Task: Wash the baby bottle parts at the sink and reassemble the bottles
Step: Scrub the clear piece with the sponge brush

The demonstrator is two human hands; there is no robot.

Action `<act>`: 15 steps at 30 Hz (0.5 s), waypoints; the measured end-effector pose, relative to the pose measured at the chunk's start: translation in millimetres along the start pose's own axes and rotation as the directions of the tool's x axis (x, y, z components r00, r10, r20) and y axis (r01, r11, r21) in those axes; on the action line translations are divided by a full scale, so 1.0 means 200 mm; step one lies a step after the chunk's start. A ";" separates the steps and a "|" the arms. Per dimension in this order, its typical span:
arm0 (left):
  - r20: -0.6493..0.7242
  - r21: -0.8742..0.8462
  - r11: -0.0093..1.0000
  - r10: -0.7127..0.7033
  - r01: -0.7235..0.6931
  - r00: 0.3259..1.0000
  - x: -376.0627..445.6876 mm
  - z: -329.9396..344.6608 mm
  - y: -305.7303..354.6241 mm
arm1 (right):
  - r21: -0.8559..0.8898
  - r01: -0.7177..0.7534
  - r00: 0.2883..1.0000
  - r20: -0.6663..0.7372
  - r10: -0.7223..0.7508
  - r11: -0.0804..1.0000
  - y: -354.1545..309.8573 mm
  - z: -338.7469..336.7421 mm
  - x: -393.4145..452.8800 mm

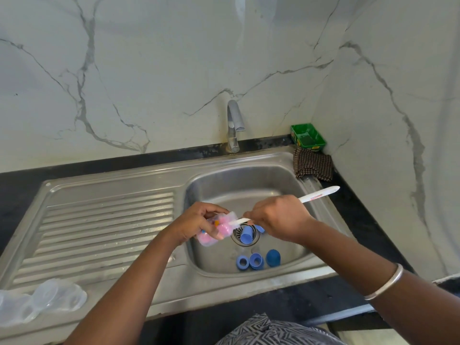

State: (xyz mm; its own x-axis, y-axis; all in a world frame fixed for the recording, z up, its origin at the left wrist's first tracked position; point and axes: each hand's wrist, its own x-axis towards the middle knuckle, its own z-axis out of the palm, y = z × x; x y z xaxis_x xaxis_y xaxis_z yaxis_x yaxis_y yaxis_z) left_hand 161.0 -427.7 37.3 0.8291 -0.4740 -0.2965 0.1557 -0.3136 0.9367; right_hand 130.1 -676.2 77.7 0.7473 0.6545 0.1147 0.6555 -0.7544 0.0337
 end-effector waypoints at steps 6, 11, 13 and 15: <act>0.381 -0.355 0.868 -0.204 0.346 0.902 -0.05 -0.06 0.03 | 0.099 0.217 0.898 -0.410 -0.158 0.971 0.12 0.00 -0.07; 0.298 -0.335 0.868 -0.271 0.366 0.915 -0.04 -0.03 0.02 | 0.084 0.175 0.894 -0.431 -0.122 0.981 0.11 0.07 -0.09; 0.145 -0.311 0.905 -0.256 0.290 0.956 -0.02 0.02 0.02 | 0.105 0.065 0.955 -0.296 -0.032 0.992 0.07 0.09 -0.08; -0.004 -0.168 0.975 -0.149 0.146 0.989 0.01 0.06 0.02 | 0.137 -0.109 0.993 -0.023 0.113 0.985 0.04 0.10 -0.05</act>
State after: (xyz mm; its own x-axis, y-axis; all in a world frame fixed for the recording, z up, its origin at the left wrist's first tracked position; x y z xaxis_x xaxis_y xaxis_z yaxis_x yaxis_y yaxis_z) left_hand 157.3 -439.8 38.2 0.7986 -0.4190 -0.4321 0.3634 -0.2367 0.9011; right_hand 129.8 -687.3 56.2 0.8139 0.5638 0.1404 0.5790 -0.8071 -0.1153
